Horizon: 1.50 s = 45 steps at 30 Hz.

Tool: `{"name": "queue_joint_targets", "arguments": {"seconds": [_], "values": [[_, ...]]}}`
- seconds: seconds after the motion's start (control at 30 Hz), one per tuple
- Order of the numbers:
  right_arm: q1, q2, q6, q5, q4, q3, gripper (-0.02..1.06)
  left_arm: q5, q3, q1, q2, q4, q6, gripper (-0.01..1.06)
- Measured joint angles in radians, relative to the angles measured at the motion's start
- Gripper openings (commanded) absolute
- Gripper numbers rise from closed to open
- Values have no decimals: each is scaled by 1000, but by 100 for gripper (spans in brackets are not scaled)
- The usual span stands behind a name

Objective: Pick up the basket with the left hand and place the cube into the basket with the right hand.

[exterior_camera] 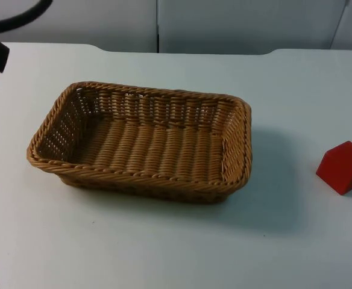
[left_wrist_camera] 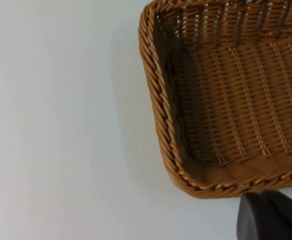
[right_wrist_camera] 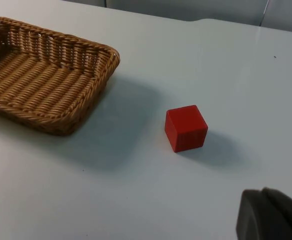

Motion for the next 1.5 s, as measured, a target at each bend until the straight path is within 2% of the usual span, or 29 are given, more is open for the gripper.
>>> {"name": "queue_joint_targets", "arguments": {"seconds": [0.1,0.13,0.23,0.27,0.3,0.33,0.5,1.07,1.5], "values": [[0,0,0,0,0,0,0,-12,0,0,7,0,-5,22],[0,0,0,0,0,0,0,-17,0,0,17,0,-7,22],[0,0,0,0,0,0,0,-17,0,0,38,-22,-9,50],[0,0,0,0,0,0,0,-17,0,0,51,-38,-12,50],[0,0,0,0,0,0,0,-19,0,0,63,-62,-15,61],[0,0,0,0,0,0,0,-19,-4,0,75,-84,-16,65],[0,0,0,0,0,0,0,-19,-31,0,120,-139,-21,65],[0,0,0,0,0,0,0,-56,-82,0,280,-171,47,63],[0,-6,0,0,-2,0,0,-180,-98,0,390,-156,51,63]]}}
